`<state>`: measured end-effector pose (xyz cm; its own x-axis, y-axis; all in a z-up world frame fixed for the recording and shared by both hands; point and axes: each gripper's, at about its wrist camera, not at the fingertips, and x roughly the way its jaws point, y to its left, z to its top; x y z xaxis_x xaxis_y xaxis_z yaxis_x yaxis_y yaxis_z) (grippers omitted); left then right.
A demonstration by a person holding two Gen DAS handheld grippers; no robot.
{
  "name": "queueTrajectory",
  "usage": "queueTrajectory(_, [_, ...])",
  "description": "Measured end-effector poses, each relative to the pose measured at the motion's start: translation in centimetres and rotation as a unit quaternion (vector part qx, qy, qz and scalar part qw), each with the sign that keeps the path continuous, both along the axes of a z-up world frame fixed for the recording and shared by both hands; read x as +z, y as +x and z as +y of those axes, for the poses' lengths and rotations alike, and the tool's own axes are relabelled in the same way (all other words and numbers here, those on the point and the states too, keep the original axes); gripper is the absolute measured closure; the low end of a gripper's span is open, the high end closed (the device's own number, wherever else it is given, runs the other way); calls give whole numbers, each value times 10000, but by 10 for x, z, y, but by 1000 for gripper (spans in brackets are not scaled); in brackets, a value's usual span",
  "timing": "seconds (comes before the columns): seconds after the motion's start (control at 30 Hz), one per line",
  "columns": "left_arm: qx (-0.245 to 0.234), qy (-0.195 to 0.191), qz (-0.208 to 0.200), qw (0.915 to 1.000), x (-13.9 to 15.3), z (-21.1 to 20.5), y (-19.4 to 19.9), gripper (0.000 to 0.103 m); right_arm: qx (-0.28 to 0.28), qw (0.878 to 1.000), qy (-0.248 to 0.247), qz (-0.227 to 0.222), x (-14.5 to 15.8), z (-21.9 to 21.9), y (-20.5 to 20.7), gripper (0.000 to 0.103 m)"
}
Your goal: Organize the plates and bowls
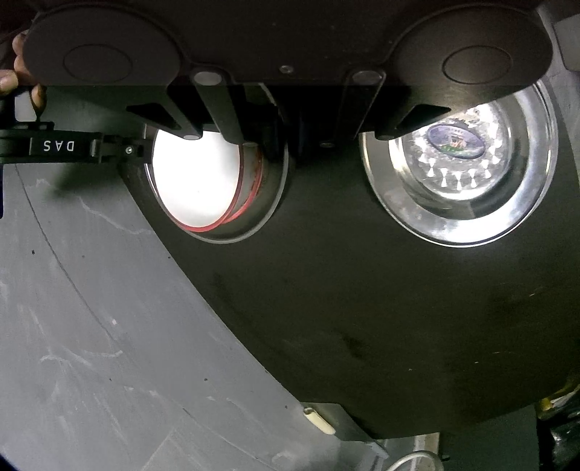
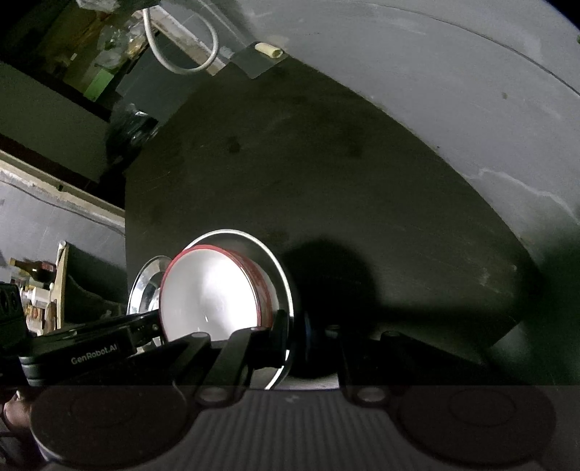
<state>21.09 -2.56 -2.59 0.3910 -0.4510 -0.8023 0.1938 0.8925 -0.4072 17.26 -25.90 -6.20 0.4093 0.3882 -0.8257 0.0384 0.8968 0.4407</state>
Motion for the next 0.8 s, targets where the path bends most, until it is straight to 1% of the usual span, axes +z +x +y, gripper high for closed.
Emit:
queueTrajectory(0.43, [556,-85,-36,9984,9,35,-10,95,492,9988,-38,-23,10,34,13,92])
queueTrajectory(0.8, [1039,-96,-116,9945,11,66,-22,96,947,9955,-76,-60,17,66,24,92])
